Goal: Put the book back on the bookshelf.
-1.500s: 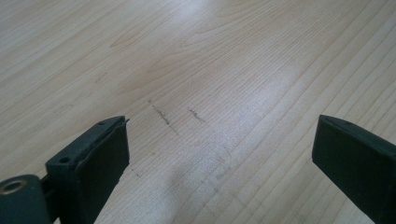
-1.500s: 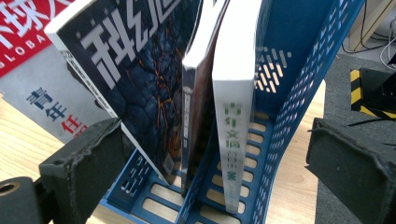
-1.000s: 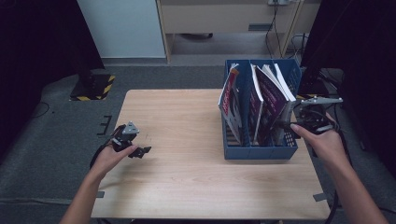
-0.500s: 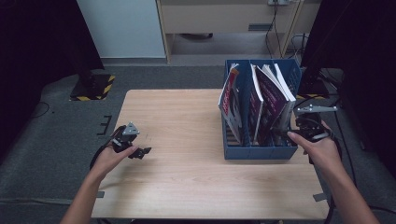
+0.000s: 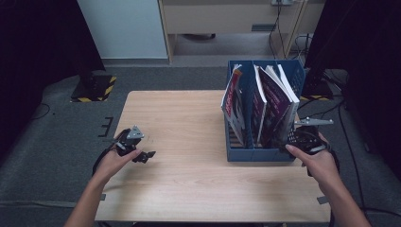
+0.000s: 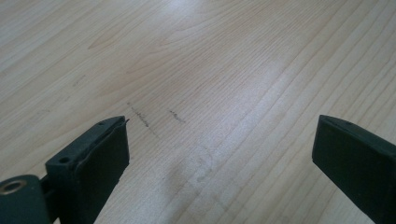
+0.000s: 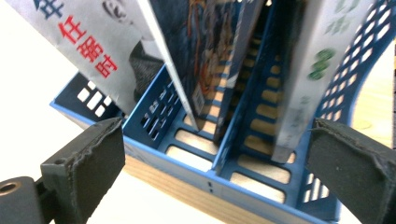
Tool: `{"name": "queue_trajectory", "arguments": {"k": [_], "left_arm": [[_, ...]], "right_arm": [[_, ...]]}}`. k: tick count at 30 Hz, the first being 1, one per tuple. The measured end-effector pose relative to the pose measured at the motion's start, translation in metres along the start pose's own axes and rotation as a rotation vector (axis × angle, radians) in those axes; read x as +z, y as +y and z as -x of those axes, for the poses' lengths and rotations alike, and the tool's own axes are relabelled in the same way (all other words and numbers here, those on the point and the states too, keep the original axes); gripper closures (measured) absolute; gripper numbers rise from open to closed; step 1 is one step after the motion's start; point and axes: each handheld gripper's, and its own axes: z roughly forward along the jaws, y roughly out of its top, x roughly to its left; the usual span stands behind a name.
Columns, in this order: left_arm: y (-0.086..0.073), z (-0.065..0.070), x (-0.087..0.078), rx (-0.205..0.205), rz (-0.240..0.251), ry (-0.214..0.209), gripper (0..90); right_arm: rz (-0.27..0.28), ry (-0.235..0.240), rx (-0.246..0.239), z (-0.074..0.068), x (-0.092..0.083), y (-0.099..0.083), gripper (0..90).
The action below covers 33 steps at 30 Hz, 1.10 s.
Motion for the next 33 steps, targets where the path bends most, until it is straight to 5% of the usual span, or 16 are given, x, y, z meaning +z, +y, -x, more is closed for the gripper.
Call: {"name": "queue_trajectory", "arguments": {"k": [33], "left_arm": [[-0.011, 0.012, 0.006, -0.004, 0.005, -0.005, 3.5]], "right_arm": [[-0.05, 0.099, -0.058, -0.062, 0.042, -0.044, 5.2]]}}
